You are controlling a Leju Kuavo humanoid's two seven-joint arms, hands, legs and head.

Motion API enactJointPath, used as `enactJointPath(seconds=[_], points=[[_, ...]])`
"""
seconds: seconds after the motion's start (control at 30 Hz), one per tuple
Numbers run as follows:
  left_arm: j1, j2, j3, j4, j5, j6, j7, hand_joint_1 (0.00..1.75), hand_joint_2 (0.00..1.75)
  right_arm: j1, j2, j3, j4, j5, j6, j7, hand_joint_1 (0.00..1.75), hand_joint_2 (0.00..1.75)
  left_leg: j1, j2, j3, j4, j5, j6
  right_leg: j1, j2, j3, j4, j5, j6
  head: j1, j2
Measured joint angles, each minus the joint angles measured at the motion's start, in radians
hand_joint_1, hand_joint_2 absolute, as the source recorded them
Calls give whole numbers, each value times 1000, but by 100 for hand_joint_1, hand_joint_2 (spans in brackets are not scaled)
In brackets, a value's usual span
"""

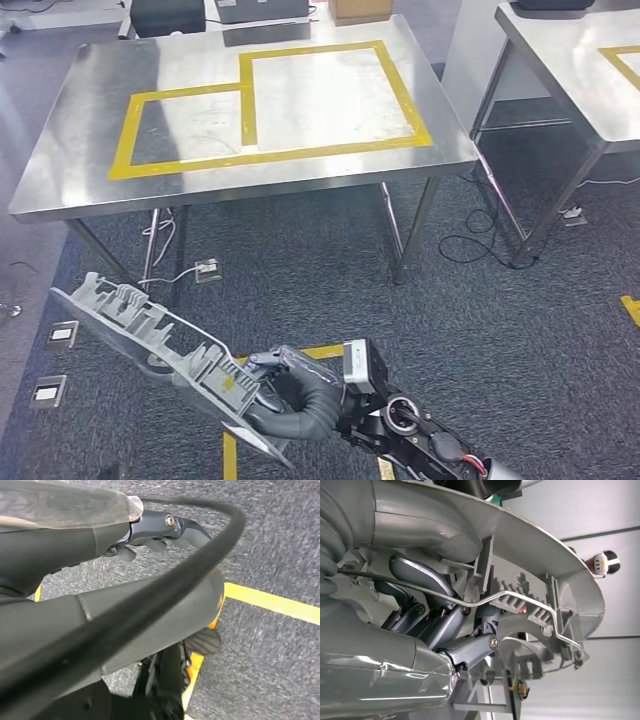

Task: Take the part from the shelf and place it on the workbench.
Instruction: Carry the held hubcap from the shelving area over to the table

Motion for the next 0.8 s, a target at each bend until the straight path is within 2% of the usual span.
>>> enactJointPath(seconds=[0.03,0.07,0.13,0.2,0.23,0.27,0.33,0.37,0.4,0.43,0.5,0.53,0.57,0.63,0.7,0.73,0.77,0.8], points=[[-1,0,0,0,0,0,0,0,0,-1,0,0,0,-1,0,0,175,175,0,2,26,-53,16,5,2,-1,1,3,-5,7,-5,0],[-2,0,0,0,0,0,0,0,0,-1,0,-1,0,-2,0,0,175,175,-2,3,40,-82,19,13,4,-2,2,4,-8,13,-7,0],[-2,-1,0,0,2,0,1,0,0,-1,0,-2,0,-3,1,0,175,175,-6,0,43,-87,11,36,6,-3,6,3,-14,24,-1,0],[0,-1,0,0,4,0,1,0,0,-2,0,-3,0,-4,1,-1,175,175,-6,-2,50,-88,5,52,2,1,3,19,-30,34,10,0],[0,-1,0,0,5,0,1,0,0,-2,0,-4,0,-4,1,-1,175,175,-5,-2,55,-89,3,60,1,4,-13,57,-52,37,15,0],[0,-1,0,0,5,0,2,0,0,-1,0,-5,0,-4,1,-1,175,175,-7,-3,60,-90,0,66,1,8,-42,118,-81,38,22,0],[-1,0,0,0,6,0,2,0,0,0,0,-6,0,-4,1,-2,175,175,-12,-5,67,-89,-6,76,2,14,-121,269,-136,37,37,0],[-1,0,0,0,6,0,2,0,0,1,0,-6,0,-4,0,-2,175,175,-15,-7,71,-89,-9,79,3,16,-151,317,-142,35,42,0],[-1,0,0,0,6,0,2,0,0,2,0,-6,1,-4,0,-2,175,175,-19,-10,76,-89,-13,80,3,18,-163,326,-128,32,45,0],[-1,0,0,0,6,0,2,0,0,3,0,-6,1,-4,0,-1,175,175,-22,-14,83,-89,-17,81,5,19,-155,291,-93,26,48,0],[-1,-3,0,0,6,0,2,0,0,4,0,-7,1,-4,1,-1,175,175,-27,-21,98,-89,-28,79,13,25,-105,155,-5,7,54,0],[-2,-4,0,0,6,0,2,0,0,3,0,-7,1,-4,1,-1,175,175,-28,-24,103,-89,-32,77,18,28,-79,93,22,-2,56,0],[-2,-6,0,0,6,0,2,0,0,3,0,-7,1,-4,1,-2,175,175,-29,-26,103,-88,-35,73,21,30,-61,55,32,-8,58,0],[-2,-6,0,0,6,0,2,0,0,2,0,-8,1,-4,1,-2,175,175,-27,-28,102,-91,-36,64,25,30,-46,29,26,-11,60,0],[-2,-6,0,0,6,0,2,0,0,2,0,-8,1,-5,1,-2,175,175,-26,-25,101,-86,-44,53,18,29,-33,10,27,-13,59,0],[-2,-6,0,0,6,0,2,0,0,1,0,-9,1,-5,1,-2,175,175,-26,-23,91,-62,-57,48,14,27,-25,1,28,-15,54,0],[-4,-5,0,0,7,0,1,0,0,1,1,-9,0,-5,1,-3,175,175,-25,-20,66,-13,-79,43,10,24,-17,-7,29,-18,47,0],[-4,-6,0,0,7,0,1,0,0,0,1,-9,0,-4,1,-3,175,175,-23,-17,28,54,-104,37,11,22,-14,-9,27,-20,40,0]])
